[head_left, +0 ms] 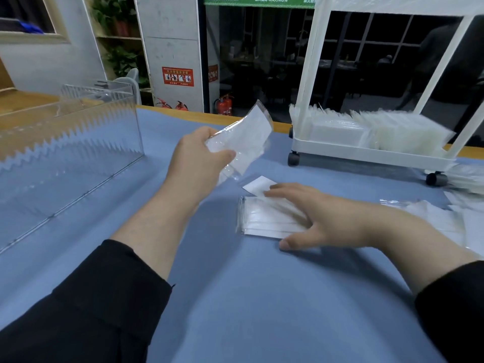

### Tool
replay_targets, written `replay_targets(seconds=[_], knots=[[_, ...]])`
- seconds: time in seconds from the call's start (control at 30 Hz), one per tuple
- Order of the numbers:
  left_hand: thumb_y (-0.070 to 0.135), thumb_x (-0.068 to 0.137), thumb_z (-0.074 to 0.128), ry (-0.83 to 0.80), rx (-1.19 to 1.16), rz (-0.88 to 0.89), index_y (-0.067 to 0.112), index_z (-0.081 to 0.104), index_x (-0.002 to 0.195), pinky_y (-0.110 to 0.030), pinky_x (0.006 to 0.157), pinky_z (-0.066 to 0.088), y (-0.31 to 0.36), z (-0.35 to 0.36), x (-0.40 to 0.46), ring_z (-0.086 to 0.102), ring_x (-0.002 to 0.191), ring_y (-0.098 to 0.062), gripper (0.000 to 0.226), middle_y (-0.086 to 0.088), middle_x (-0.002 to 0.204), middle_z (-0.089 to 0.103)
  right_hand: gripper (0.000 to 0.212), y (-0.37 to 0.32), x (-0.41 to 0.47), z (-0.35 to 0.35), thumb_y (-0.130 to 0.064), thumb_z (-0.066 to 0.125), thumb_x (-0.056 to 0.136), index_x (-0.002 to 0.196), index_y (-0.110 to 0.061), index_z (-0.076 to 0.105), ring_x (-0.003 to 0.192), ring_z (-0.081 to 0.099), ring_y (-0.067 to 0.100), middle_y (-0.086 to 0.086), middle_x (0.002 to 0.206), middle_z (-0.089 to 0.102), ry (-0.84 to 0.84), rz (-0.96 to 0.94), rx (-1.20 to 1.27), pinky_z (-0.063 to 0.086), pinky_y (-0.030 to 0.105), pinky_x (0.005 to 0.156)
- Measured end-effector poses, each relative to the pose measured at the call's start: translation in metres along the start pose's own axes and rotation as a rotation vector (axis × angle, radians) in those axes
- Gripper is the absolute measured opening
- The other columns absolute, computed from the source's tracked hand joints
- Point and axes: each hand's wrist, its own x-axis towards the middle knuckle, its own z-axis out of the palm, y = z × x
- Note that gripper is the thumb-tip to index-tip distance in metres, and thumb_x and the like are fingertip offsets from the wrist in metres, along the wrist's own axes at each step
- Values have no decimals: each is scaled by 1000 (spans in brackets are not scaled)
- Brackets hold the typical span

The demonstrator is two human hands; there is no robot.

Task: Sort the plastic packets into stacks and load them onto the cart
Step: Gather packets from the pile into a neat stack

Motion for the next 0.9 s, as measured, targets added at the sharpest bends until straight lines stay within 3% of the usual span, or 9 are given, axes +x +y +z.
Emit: replay_targets(seconds=[0.17, 0.3, 0.4, 0.5, 0.63, 0.8, 0.9], knots=[[16, 85, 75, 0, 6, 16, 19, 68, 99, -35, 68, 49, 0, 0, 1, 67, 87, -33, 16, -7, 94, 72, 82, -3, 8, 5, -64, 61, 86, 153, -46, 18, 145, 25, 2, -28, 158, 19, 178, 106, -22, 30, 35, 116], [16, 88, 74, -9, 13, 6, 19, 67, 102, -32, 66, 47, 2, 1, 0, 66, 86, -30, 16, -6, 96, 71, 92, -7, 21, -4, -69, 65, 81, 156, -33, 26, 142, 37, 11, -15, 156, 36, 192, 243, 39, 34, 34, 112], [15, 88, 73, -17, 14, 18, 17, 67, 102, -31, 63, 44, 4, 1, 0, 62, 79, -28, 16, -6, 94, 70, 82, -6, 39, -18, -71, 62, 82, 148, -25, 45, 117, 56, 13, -9, 138, 57, 245, 314, 130, 42, 30, 94], [14, 88, 72, -8, 29, 26, 17, 67, 104, -36, 65, 49, 4, 0, 0, 63, 83, -29, 17, -3, 93, 69, 67, -8, 57, -32, -64, 67, 83, 119, -7, 67, 84, 57, 18, 3, 108, 69, 233, 359, 110, 41, 31, 73], [15, 86, 72, 5, 5, 13, 20, 67, 102, -45, 73, 56, 2, -2, 2, 66, 91, -33, 17, -6, 96, 71, 48, -17, 71, -38, -63, 74, 77, 100, -21, 75, 97, 66, 24, 3, 106, 70, 99, 391, 0, 53, 40, 91], [14, 85, 72, 5, -19, 14, 21, 68, 99, -43, 69, 54, 0, 1, 3, 67, 89, -32, 16, -5, 94, 71, 48, -24, 72, -42, -70, 73, 68, 94, -30, 76, 103, 66, 24, 2, 106, 74, -32, 391, -122, 51, 44, 98], [14, 85, 72, -7, -11, 29, 21, 67, 98, -44, 69, 55, 0, 2, 4, 65, 83, -28, 16, -3, 92, 70, 42, -31, 60, -43, -69, 73, 73, 93, -32, 72, 101, 61, 16, -10, 101, 68, -93, 351, -115, 49, 37, 95]])
